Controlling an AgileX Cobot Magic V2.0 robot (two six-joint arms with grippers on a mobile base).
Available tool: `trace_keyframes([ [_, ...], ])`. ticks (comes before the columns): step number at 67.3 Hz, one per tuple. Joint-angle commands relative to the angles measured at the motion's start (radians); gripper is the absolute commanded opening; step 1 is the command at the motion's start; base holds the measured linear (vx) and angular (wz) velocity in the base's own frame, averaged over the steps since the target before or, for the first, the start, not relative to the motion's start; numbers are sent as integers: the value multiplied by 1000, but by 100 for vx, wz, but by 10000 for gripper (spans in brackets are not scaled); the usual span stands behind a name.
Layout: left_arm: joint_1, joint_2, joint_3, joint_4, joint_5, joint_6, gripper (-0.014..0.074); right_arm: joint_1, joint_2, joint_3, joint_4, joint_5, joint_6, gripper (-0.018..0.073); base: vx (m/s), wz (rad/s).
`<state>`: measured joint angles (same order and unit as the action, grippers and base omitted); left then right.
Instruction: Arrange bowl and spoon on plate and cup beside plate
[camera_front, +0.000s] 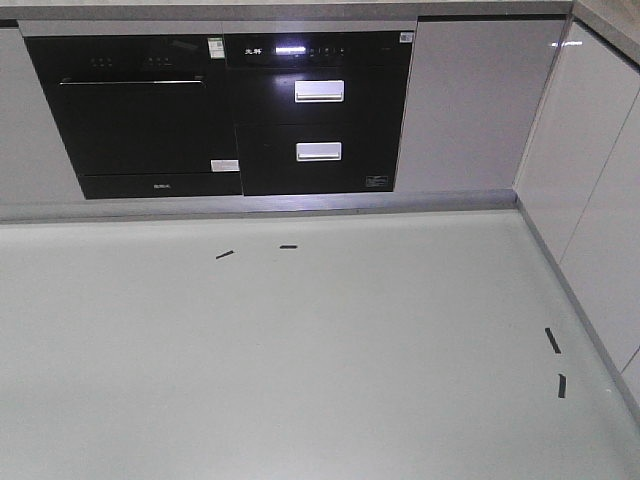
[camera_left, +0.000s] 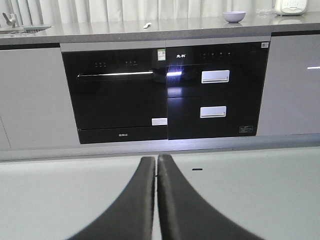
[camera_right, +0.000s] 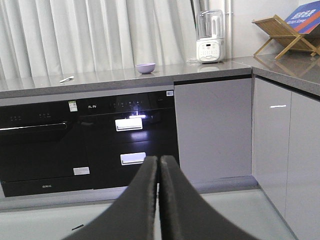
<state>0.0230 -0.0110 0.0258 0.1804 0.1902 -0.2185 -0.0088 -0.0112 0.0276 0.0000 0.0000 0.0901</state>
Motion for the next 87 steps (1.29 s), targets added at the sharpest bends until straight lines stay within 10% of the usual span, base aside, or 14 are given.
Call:
trace_keyframes([
  [1,0,-14,-8,-1,-74,-11,-6,-1,-11,4,0,-68,-7,-6,0,0],
  [87,0,-14,-8,-1,-74,-11,-6,-1,-11,4,0,-68,-7,-6,0,0],
])
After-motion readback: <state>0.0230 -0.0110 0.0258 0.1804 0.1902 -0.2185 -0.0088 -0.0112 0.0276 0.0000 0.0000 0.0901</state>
